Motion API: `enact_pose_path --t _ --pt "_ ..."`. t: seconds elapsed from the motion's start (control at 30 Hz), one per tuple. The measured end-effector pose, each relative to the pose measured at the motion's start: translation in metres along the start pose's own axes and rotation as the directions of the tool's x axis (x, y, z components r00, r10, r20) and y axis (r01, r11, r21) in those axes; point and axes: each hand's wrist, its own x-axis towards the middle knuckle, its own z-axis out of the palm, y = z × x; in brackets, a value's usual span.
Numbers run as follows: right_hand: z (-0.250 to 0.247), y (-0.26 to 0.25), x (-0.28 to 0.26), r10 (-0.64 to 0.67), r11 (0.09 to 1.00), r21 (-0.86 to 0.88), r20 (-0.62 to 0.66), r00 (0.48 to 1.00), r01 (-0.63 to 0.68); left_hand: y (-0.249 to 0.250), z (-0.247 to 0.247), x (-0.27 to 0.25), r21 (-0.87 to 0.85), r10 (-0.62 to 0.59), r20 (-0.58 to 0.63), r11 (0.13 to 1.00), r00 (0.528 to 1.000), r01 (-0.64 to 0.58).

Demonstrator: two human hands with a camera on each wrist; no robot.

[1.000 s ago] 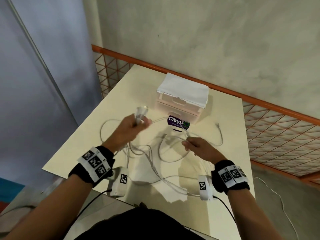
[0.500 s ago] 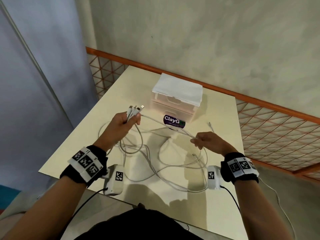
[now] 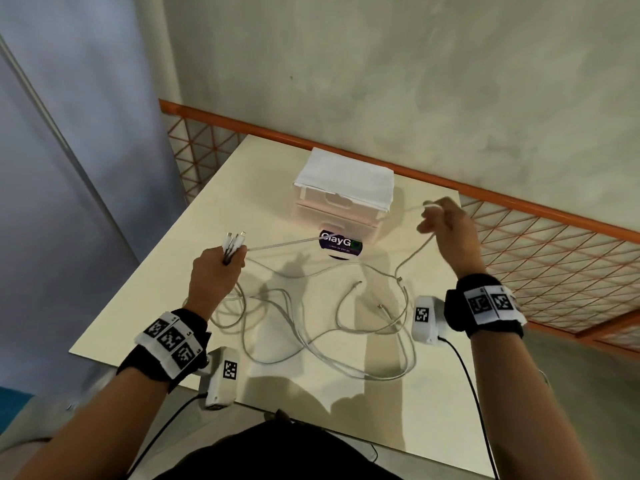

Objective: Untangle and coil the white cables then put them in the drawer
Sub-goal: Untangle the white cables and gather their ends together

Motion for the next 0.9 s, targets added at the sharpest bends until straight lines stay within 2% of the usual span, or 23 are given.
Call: enact_pose_path --t 0.13,0.23,0.33,0.43,0.53,0.6,0.63,0.7,0.77,0.83,0.87,0.9 --pt "-0.007 -0.035 0.007 0.017 0.997 0.07 -0.055 0.998 -0.013 -0.007 0.005 -0.001 0.024 -0.016 0.038 1.0 0.999 0.016" --pt "-0.001 -0.052 -0.002 0.049 0.99 0.127 0.051 0.998 -0.055 -0.01 0.009 0.0 0.043 -0.063 0.054 0.997 0.997 0.061" --pt "0.006 -0.057 -0.01 0.051 0.993 0.097 0.169 0.984 -0.068 -0.013 0.015 0.005 0.096 -0.092 0.06 0.992 0.994 0.086" --pt "0.001 -0.056 -0.012 0.029 0.982 0.179 0.185 0.982 -0.062 -0.014 0.014 0.006 0.149 -0.131 0.048 0.981 0.99 0.123" --pt "-0.008 -0.062 -0.017 -0.055 0.977 0.213 0.264 0.963 -0.003 0.002 0.011 -0.001 0.125 0.006 0.055 0.992 0.998 -0.012" --pt "0.0 -0.071 -0.024 -0.081 0.981 0.192 0.394 0.916 0.005 0.026 0.008 -0.013 -0.107 0.112 0.109 0.989 0.988 -0.1" --pt "0.008 -0.073 -0.028 -0.082 0.987 0.163 0.46 0.884 0.007 0.041 0.007 -0.021 -0.273 0.156 0.172 0.956 0.973 -0.105" --pt "0.029 -0.075 -0.037 -0.089 0.991 0.134 0.542 0.835 0.019 0.063 0.013 -0.033 -0.468 0.224 0.336 0.883 0.915 -0.045" --pt "0.044 -0.079 -0.043 -0.103 0.982 0.189 0.561 0.822 -0.006 0.075 0.019 -0.041 -0.479 0.27 0.49 0.878 0.829 -0.003" --pt "0.049 -0.082 -0.046 -0.106 0.973 0.229 0.556 0.824 -0.029 0.081 0.022 -0.049 -0.44 0.305 0.589 0.898 0.748 -0.02" --pt "0.047 -0.082 -0.046 -0.108 0.969 0.246 0.552 0.827 -0.038 0.082 0.024 -0.052 -0.432 0.316 0.622 0.901 0.716 -0.022" --pt "0.044 -0.082 -0.047 -0.112 0.965 0.259 0.548 0.829 -0.04 0.082 0.025 -0.054 -0.432 0.325 0.63 0.901 0.705 -0.029"
